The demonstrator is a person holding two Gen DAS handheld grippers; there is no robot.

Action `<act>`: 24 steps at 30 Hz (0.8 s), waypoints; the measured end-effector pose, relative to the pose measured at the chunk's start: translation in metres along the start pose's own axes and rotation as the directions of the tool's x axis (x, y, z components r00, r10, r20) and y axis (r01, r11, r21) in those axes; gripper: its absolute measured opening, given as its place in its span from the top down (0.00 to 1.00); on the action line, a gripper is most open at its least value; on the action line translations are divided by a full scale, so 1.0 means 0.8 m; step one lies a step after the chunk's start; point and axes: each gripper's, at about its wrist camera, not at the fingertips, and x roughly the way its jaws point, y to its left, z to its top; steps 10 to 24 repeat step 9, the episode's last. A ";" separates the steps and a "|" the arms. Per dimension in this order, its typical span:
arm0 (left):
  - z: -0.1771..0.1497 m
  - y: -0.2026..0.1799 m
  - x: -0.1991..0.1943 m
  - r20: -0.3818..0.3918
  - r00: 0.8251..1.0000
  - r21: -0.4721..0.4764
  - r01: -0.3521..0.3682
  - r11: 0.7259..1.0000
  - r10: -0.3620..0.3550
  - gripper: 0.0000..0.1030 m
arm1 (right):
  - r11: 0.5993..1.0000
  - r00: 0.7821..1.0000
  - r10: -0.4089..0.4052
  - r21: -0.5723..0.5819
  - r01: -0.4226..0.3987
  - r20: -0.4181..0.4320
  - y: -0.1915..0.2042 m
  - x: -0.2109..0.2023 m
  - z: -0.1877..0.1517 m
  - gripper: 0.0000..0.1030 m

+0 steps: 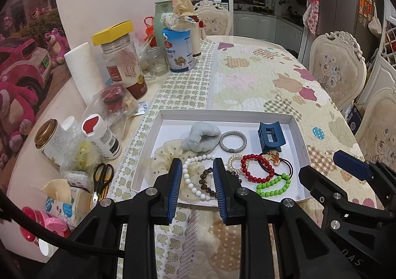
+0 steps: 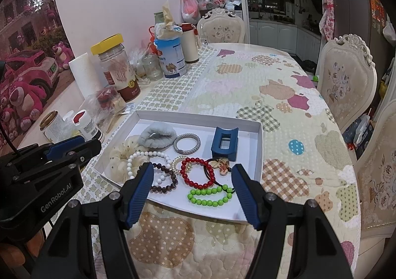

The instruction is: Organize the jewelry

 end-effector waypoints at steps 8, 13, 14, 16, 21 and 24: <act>-0.007 -0.003 0.007 -0.015 1.000 0.001 0.023 1.000 -0.023 0.86 | 1.000 1.000 0.001 0.000 -0.001 -0.011 -0.006 0.002 -0.004 0.34; -0.009 -0.004 0.008 -0.017 1.000 0.001 0.024 1.000 -0.024 0.86 | 1.000 1.000 -0.001 0.002 0.001 -0.013 -0.008 0.002 -0.005 0.34; -0.009 -0.004 0.008 -0.017 1.000 0.001 0.024 1.000 -0.024 0.86 | 1.000 1.000 -0.001 0.002 0.001 -0.013 -0.008 0.002 -0.005 0.34; -0.009 -0.004 0.008 -0.017 1.000 0.001 0.024 1.000 -0.024 0.86 | 1.000 1.000 -0.001 0.002 0.001 -0.013 -0.008 0.002 -0.005 0.34; -0.009 -0.004 0.008 -0.017 1.000 0.001 0.024 1.000 -0.024 0.86 | 1.000 1.000 -0.001 0.002 0.001 -0.013 -0.008 0.002 -0.005 0.34; -0.009 -0.004 0.008 -0.017 1.000 0.001 0.024 1.000 -0.024 0.86 | 1.000 1.000 -0.001 0.002 0.001 -0.013 -0.008 0.002 -0.005 0.34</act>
